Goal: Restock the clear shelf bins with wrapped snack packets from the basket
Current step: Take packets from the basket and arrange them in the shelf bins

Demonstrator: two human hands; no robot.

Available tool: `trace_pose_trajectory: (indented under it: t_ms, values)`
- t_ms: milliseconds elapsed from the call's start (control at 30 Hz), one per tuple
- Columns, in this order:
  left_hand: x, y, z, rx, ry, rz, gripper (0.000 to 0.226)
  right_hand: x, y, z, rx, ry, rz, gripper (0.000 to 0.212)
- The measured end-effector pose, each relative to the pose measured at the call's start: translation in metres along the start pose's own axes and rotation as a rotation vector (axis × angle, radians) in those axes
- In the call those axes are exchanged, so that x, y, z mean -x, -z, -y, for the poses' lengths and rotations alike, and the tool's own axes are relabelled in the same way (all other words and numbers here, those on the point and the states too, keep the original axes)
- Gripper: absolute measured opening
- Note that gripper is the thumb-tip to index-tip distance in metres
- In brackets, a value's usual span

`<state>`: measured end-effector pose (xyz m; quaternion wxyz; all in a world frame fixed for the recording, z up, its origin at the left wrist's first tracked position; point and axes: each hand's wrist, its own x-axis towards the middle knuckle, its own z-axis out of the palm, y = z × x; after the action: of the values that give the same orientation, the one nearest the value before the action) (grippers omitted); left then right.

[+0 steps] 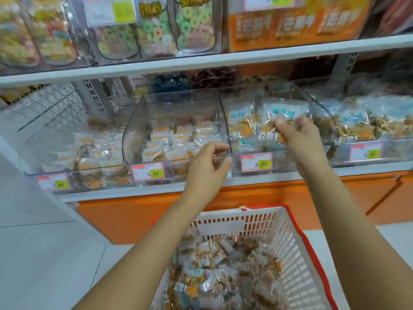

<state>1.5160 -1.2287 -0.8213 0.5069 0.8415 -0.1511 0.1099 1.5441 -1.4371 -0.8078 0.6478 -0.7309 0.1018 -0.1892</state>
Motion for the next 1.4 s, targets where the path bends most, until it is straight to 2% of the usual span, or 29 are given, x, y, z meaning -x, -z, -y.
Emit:
trace_pose_trajectory:
  t_ms: [67,200,233,300,367,467,500,567,633,733,800,867,933,967,1033,1100,1167,1233,1300,1400]
  values:
    - [-0.018,-0.012,-0.006,-0.199,-0.088,0.052,0.033,-0.031,0.003,0.000,0.199,-0.001,-0.012,0.039]
    - [-0.065,-0.029,-0.017,-0.431,-0.285,0.139,0.042,-0.071,-0.008,-0.007,0.527,-0.081,0.144,0.048]
    - [-0.078,-0.033,-0.018,-0.484,-0.315,0.164,0.041,-0.076,-0.010,-0.010,0.677,-0.056,0.127,0.051]
    - [-0.101,-0.039,-0.016,-0.629,-0.315,0.259,0.043,-0.082,-0.010,-0.017,0.923,0.106,-0.052,0.060]
    - [-0.114,-0.046,-0.015,-0.859,-0.288,0.367,0.046,-0.076,-0.008,-0.017,0.834,0.193,-0.226,0.062]
    - [-0.120,-0.051,-0.015,-1.058,-0.302,0.418,0.046,-0.066,-0.006,-0.020,0.739,0.262,-0.180,0.035]
    - [-0.119,-0.050,-0.014,-1.028,-0.306,0.415,0.044,-0.063,-0.006,-0.022,0.734,0.312,-0.174,0.027]
    - [-0.109,-0.045,-0.010,-0.808,-0.335,0.345,0.037,-0.046,-0.006,-0.022,0.637,0.466,-0.210,0.019]
    - [-0.085,-0.035,-0.004,-0.524,-0.404,0.191,0.029,-0.015,-0.009,-0.025,0.581,0.655,-0.180,0.024]
    - [-0.022,-0.017,0.015,-0.276,-0.416,-0.031,0.026,0.038,-0.020,-0.054,0.699,0.872,0.013,0.037]
    - [0.020,-0.007,0.039,-0.263,-0.302,-0.015,0.034,0.061,-0.030,-0.089,0.811,0.770,0.238,0.042]
    - [0.055,-0.002,0.075,-0.352,-0.132,0.144,0.038,0.081,-0.035,-0.135,1.006,0.377,0.509,0.039]
    - [0.085,0.004,0.112,-0.463,0.018,0.359,0.034,0.103,-0.030,-0.190,1.121,-0.055,0.647,0.022]
    - [0.100,0.008,0.129,-0.522,0.078,0.474,0.030,0.115,-0.023,-0.214,1.151,-0.222,0.715,0.016]
    - [0.129,0.019,0.159,-0.632,0.212,0.667,0.024,0.142,-0.009,-0.253,1.267,-0.404,0.926,0.019]
    - [0.151,0.030,0.182,-0.718,0.361,0.766,0.022,0.165,0.001,-0.263,1.369,-0.484,1.067,0.031]
    - [0.163,0.034,0.196,-0.764,0.441,0.796,0.021,0.183,0.005,-0.271,1.376,-0.436,1.037,0.049]
    - [0.167,0.032,0.200,-0.731,0.481,0.792,0.023,0.192,0.005,-0.267,1.390,-0.359,1.017,0.047]
    - [0.166,0.026,0.198,-0.603,0.572,0.742,0.025,0.190,-0.005,-0.247,1.400,-0.335,1.039,0.021]
    - [0.159,0.014,0.182,-0.153,0.813,0.624,0.023,0.167,-0.030,-0.198,1.219,-0.149,0.976,0.028]
